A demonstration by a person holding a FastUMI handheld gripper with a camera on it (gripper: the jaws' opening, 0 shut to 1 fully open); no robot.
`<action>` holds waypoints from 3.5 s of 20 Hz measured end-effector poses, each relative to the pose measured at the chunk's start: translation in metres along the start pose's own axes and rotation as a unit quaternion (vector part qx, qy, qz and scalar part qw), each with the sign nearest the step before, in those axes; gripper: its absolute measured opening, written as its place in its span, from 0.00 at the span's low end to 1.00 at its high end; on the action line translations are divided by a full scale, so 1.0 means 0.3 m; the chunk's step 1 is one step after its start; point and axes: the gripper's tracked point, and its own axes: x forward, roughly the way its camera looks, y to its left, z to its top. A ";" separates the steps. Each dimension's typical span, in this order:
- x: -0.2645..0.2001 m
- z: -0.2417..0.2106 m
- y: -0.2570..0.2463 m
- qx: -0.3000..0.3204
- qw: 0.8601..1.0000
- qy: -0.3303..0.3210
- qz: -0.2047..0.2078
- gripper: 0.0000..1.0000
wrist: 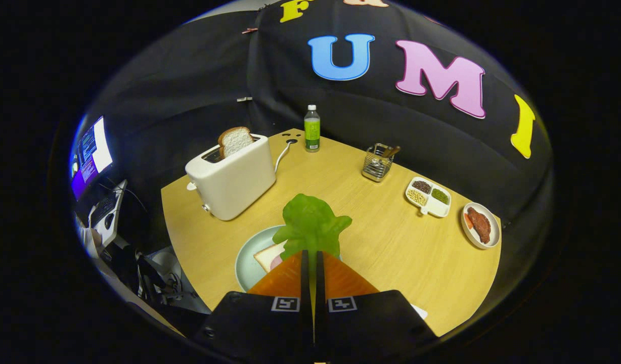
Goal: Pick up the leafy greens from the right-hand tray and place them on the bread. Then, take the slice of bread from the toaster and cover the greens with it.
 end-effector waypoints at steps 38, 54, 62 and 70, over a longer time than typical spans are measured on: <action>0.451 0.682 0.576 0.039 0.995 -0.094 -0.025 0.97; 0.707 0.613 0.540 0.178 0.981 -0.023 -0.068 0.18; 0.518 0.748 0.534 0.165 0.981 -0.094 -0.052 0.15; 0.151 0.779 0.368 0.176 0.967 -0.166 -0.085 0.15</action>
